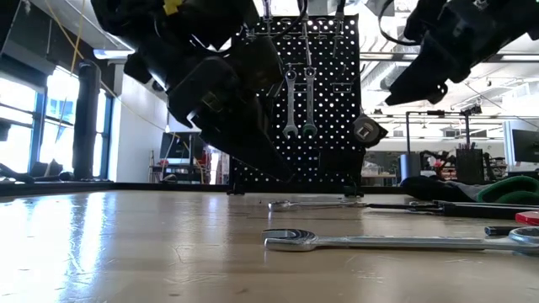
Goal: Hang tools onto peg board
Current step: Hang the silver wrench on the peg board
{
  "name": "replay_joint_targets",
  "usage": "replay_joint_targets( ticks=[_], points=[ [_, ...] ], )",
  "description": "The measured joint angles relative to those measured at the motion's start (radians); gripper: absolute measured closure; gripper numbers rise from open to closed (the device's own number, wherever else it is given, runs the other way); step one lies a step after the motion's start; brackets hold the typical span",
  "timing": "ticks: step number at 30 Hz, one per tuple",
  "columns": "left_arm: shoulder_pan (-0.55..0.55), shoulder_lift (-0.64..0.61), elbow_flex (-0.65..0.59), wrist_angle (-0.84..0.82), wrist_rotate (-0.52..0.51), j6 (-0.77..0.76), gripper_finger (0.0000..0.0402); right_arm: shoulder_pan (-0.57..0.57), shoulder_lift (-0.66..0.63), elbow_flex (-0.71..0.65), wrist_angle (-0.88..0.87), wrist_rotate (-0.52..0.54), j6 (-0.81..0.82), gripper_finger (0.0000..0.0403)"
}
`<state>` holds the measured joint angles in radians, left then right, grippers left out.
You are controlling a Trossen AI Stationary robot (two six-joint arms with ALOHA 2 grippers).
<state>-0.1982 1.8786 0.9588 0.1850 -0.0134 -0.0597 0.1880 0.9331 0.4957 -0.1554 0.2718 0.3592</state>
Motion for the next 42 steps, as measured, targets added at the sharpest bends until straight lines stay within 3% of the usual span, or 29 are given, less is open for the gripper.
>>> replay_joint_targets(
  ticks=[5,12,23,30,36,42],
  points=[
    [0.000,0.005,0.000,0.002,-0.018,0.000,0.0368,0.080,0.188,0.000,0.145,0.000,-0.042,0.0229],
    [0.000,0.048,0.001,-0.003,-0.033,-0.016,0.0329,0.108,0.433,0.000,0.345,0.000,-0.098,0.0229],
    [0.000,0.085,0.003,0.058,-0.029,-0.060,0.0281,0.078,0.665,0.000,0.549,-0.006,-0.241,0.0229],
    [0.002,0.086,0.002,0.041,-0.079,-0.061,0.0279,0.040,0.703,0.000,0.582,0.016,-0.296,0.0229],
    [0.016,0.085,0.002,0.000,-0.130,-0.060,0.0279,0.005,0.681,0.000,0.500,0.012,-0.351,0.0229],
    [0.029,0.085,0.002,-0.001,-0.132,-0.060,0.0280,-0.071,0.678,0.000,0.461,-0.094,-0.373,0.0229]
  ],
)
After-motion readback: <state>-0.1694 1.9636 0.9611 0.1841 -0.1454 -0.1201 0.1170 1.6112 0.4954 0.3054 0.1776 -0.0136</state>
